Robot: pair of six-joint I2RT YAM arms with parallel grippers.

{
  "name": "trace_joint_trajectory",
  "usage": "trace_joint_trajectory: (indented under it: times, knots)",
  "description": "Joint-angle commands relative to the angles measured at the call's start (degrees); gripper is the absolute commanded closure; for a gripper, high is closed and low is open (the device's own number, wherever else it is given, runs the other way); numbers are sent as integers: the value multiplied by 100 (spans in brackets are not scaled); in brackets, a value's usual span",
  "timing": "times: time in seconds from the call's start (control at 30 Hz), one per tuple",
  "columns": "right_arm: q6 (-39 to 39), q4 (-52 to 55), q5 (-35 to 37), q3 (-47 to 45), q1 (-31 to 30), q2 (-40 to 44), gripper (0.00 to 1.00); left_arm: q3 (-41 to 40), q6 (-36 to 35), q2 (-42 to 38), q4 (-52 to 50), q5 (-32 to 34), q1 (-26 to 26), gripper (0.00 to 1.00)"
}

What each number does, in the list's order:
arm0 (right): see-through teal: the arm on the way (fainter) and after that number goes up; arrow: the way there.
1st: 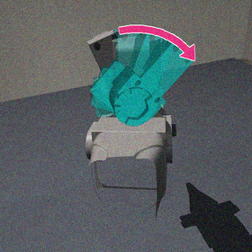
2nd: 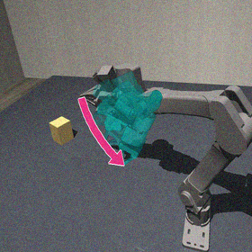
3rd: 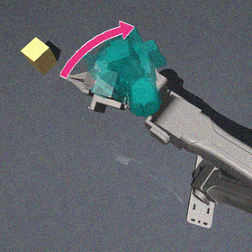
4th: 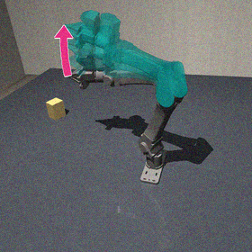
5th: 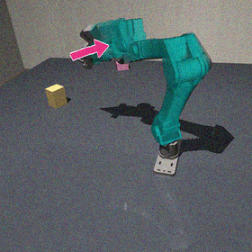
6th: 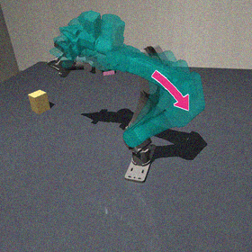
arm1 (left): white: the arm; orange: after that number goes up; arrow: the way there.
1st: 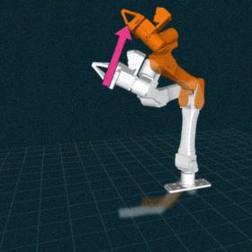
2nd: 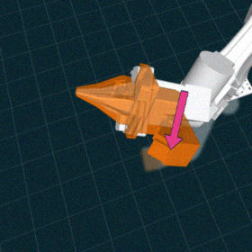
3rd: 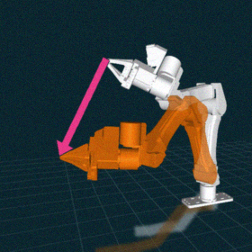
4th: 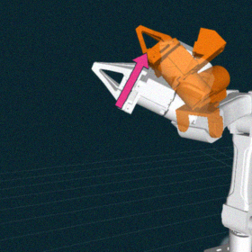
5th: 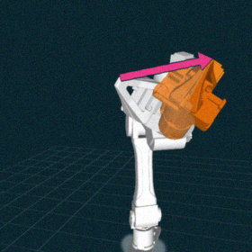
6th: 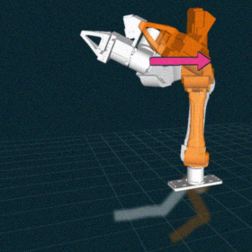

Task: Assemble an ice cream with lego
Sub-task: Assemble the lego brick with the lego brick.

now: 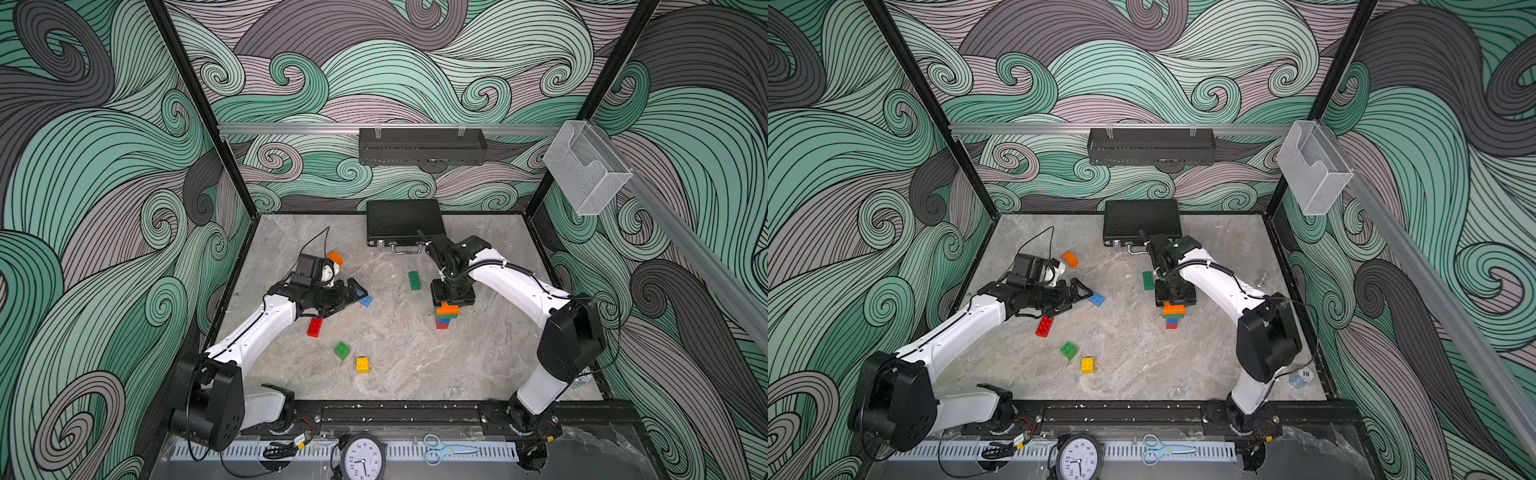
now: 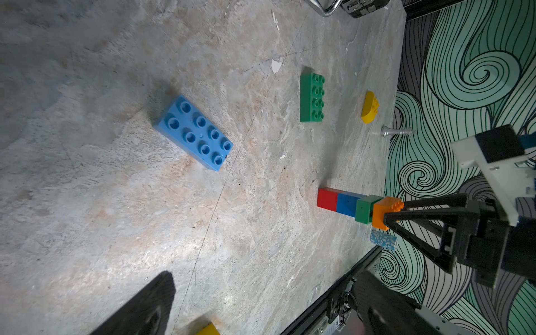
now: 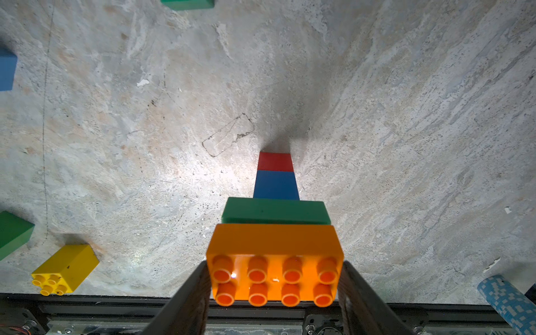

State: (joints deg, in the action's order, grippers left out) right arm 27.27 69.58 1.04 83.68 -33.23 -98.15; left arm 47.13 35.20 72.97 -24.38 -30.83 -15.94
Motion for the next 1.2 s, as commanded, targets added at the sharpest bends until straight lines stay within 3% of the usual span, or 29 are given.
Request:
trace_joint_trajectory:
  times: [0.0,0.43,1.17]
  knots:
    - [108,51,-31,-55,13,-73,36,153,-48,15,-52,67,-63,3]
    - [228,12,30,-377,6,-152,36,163,-67,-4,-94,95,-62,3]
    - [481,-385,384,-694,-92,522,40,239,-84,-20,-196,243,-66,3]
